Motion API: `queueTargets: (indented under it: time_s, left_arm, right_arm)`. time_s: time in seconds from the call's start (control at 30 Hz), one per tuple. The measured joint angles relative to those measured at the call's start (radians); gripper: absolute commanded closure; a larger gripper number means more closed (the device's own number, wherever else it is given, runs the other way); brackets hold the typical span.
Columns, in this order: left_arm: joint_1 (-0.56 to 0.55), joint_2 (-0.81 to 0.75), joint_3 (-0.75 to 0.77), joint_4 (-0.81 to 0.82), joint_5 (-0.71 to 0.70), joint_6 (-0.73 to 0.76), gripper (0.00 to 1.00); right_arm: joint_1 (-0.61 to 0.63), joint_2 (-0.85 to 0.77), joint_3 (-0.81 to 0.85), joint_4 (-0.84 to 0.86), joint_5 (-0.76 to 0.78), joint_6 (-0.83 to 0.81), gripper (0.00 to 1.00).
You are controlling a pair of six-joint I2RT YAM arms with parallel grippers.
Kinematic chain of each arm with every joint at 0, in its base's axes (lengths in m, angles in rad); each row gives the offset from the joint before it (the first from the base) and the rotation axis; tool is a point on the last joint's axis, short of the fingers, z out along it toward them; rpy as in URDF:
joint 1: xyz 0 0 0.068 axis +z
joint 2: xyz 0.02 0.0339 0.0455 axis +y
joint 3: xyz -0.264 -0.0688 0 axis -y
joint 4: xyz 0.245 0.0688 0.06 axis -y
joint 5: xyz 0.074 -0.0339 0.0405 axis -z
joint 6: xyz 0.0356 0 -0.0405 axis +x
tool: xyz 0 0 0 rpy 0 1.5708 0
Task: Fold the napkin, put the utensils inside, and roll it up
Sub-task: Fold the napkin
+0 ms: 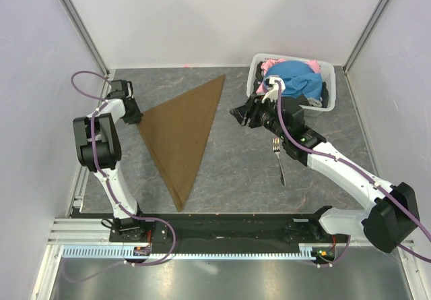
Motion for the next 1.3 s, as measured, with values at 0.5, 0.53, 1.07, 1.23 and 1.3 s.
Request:
queueTargets:
  time_s: [0.5,0.53,1.07,1.23,1.3]
  left_arm:
    - [0.0,0.0,0.003,0.0,0.002,0.0,0.98]
    - [0.0,-0.001,0.003,0.0,0.002,0.0,0.98]
    - [0.0,-0.07,0.002,0.027,-0.003,0.0,0.98]
    - [0.0,-0.071,0.002,0.03,-0.011,0.0,0.98]
    - [0.0,-0.074,0.002,0.03,-0.012,0.0,0.98]
  right_arm:
    - [0.0,0.0,0.0,-0.015,0.0,0.0,0.43]
    - [0.0,0.0,0.0,-0.015,0.0,0.001,0.43]
    - [0.0,0.003,0.0,-0.018,0.0,0.001,0.43]
    - [0.0,0.007,0.0,-0.02,0.0,0.002,0.43]
    - [0.0,0.007,0.0,-0.021,0.0,0.002,0.43]
